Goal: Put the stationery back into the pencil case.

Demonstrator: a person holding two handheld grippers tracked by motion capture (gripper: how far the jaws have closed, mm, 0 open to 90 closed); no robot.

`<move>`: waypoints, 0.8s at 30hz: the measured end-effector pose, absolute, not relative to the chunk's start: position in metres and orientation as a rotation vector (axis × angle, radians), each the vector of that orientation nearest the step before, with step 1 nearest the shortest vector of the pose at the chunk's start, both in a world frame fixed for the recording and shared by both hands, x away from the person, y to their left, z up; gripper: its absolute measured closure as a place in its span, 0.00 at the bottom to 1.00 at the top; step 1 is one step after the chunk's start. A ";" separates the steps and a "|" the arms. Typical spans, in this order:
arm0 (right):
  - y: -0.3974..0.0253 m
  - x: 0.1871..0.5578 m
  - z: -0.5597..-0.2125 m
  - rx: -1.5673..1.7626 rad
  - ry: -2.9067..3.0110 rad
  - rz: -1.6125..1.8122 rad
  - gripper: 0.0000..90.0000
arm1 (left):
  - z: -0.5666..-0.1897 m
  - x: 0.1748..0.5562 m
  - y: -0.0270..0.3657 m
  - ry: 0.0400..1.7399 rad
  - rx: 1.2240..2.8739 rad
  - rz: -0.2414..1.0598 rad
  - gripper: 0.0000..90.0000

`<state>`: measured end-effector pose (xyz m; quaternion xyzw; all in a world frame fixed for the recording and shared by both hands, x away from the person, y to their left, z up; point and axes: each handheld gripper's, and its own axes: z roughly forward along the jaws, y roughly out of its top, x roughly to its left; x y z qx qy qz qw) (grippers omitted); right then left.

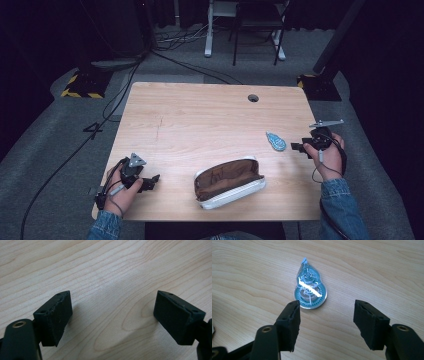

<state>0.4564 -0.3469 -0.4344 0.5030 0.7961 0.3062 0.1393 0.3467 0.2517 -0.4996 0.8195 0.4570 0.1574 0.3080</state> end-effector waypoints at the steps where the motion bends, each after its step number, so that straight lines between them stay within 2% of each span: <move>1: -0.345 0.458 -0.434 1.445 2.306 0.883 0.43 | -0.500 0.346 0.252 1.210 2.160 0.415 0.17; 12: -0.326 0.472 -0.436 1.427 2.350 0.858 0.40 | -0.505 0.348 0.253 1.180 2.125 0.438 0.12; 24: -0.310 0.490 -0.454 1.403 2.400 0.806 0.40 | -0.505 0.350 0.251 1.183 2.134 0.439 0.10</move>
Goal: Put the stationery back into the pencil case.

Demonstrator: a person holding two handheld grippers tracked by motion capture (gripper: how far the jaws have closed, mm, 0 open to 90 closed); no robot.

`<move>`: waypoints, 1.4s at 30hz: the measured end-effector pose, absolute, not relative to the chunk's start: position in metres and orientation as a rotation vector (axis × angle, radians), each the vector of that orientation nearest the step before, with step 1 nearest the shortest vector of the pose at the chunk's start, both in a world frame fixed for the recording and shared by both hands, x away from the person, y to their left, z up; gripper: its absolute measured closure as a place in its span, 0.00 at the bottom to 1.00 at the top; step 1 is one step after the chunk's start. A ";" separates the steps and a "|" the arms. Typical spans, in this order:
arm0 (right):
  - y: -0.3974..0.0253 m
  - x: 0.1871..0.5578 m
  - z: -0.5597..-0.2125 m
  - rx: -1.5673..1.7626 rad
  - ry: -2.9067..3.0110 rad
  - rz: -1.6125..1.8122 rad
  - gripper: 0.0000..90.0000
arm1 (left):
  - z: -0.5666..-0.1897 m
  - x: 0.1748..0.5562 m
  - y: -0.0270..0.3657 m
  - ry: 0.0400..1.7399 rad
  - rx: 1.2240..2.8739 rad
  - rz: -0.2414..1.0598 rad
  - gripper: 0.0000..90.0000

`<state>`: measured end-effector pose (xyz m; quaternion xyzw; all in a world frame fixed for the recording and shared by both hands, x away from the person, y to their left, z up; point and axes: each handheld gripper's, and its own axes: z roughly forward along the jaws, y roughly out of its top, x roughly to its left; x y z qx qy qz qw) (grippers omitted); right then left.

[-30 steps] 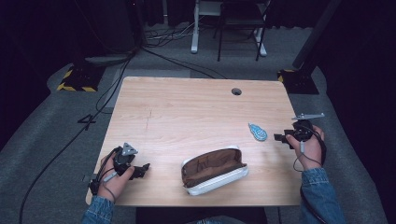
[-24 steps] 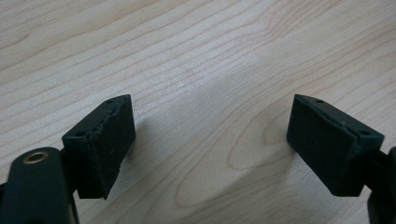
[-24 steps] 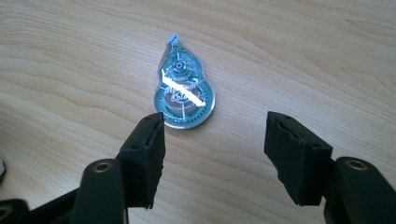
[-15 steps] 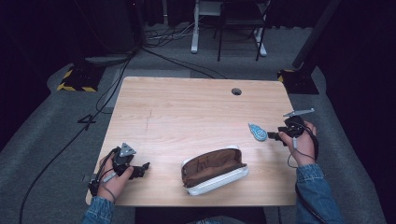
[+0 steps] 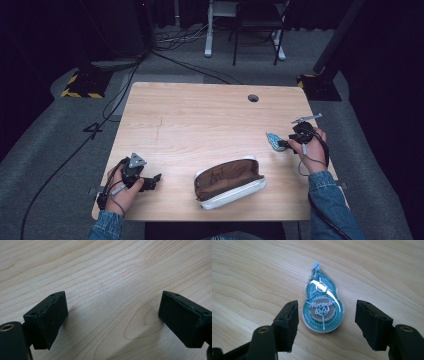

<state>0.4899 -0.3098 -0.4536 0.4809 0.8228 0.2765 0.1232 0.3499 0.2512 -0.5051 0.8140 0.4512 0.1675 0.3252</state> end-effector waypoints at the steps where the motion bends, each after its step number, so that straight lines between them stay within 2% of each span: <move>1: -0.308 0.491 -0.455 1.408 2.401 0.803 0.40 | -0.505 0.350 0.251 1.182 2.131 0.441 0.10; 31: -0.290 0.504 -0.479 1.356 2.437 0.696 0.38 | -0.505 0.351 0.250 1.186 2.134 0.438 0.08; 35: -0.289 0.504 -0.479 1.366 2.433 0.693 0.42 | -0.505 0.351 0.250 1.186 2.134 0.437 0.08; 42: -0.288 0.503 -0.478 1.381 2.428 0.680 0.44 | -0.505 0.351 0.250 1.185 2.134 0.436 0.08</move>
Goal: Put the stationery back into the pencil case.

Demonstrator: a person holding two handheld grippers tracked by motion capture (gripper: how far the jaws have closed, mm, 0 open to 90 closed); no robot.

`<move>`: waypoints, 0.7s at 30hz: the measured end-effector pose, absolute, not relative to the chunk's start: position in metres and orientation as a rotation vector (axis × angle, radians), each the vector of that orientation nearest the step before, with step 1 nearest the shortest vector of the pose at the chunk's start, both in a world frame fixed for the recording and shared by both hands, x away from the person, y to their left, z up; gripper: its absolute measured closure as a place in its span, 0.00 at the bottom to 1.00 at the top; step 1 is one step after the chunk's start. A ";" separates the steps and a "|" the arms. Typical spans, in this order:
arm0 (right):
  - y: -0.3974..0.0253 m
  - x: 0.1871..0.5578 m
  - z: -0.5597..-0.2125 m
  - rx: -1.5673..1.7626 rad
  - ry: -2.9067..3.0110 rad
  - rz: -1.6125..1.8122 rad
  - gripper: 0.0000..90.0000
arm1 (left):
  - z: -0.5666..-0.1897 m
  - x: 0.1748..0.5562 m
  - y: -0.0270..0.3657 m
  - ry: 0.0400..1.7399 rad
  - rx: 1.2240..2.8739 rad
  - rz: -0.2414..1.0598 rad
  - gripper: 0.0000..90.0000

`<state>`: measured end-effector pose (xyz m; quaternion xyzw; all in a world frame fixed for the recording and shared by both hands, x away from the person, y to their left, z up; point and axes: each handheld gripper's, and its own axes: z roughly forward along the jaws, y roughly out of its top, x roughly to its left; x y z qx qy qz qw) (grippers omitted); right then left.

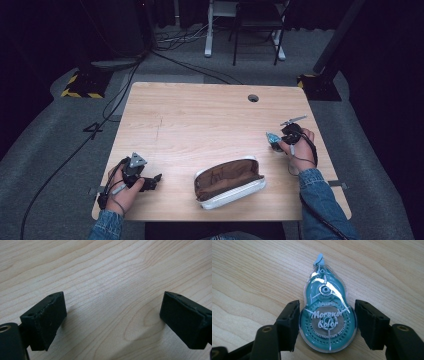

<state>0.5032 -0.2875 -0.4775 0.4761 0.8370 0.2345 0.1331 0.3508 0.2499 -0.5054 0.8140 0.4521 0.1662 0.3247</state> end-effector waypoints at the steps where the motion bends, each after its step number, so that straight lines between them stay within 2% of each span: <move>1: -0.287 0.503 -0.477 1.381 2.430 0.676 0.44 | -0.505 0.351 0.250 1.185 2.137 0.433 0.08; 21: -0.291 0.498 -0.472 1.390 2.411 0.706 0.44 | -0.505 0.351 0.250 1.186 2.137 0.434 0.08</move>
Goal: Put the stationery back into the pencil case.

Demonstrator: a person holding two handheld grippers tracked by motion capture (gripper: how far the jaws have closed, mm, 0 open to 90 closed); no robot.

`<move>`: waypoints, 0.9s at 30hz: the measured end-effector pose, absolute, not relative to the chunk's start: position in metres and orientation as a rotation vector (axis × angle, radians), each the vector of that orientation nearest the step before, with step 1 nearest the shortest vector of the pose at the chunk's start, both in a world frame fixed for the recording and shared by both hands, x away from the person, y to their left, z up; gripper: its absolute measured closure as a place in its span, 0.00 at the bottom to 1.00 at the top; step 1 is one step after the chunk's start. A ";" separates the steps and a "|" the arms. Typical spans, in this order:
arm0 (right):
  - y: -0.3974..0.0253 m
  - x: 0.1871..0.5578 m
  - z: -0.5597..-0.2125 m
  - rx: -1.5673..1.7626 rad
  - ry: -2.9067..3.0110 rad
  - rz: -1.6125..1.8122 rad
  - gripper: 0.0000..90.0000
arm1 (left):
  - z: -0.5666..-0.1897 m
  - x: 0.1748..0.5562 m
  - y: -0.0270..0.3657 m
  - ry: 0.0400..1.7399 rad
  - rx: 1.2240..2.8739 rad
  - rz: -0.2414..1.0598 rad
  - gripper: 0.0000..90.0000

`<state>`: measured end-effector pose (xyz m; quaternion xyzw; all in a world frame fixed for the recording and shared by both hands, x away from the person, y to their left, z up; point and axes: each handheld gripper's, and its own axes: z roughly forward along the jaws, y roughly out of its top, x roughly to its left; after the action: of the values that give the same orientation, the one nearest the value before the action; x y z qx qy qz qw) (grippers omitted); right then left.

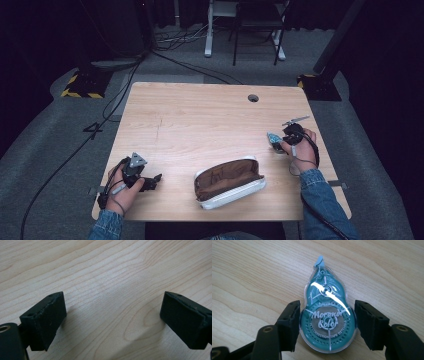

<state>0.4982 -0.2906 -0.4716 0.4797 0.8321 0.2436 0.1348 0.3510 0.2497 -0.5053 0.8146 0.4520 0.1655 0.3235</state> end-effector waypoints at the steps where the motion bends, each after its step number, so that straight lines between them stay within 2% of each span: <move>1: -0.291 0.497 -0.469 1.384 2.408 0.718 0.44 | -0.505 0.351 0.250 1.187 2.138 0.434 0.07; 27: -0.280 0.464 -0.408 1.271 2.384 0.838 0.44 | -0.506 0.354 0.248 1.174 2.153 0.425 0.04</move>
<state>0.4640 -0.2797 -0.4080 0.4438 0.8325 0.2925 0.1560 0.3535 0.2485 -0.5057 0.8193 0.4467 0.1619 0.3208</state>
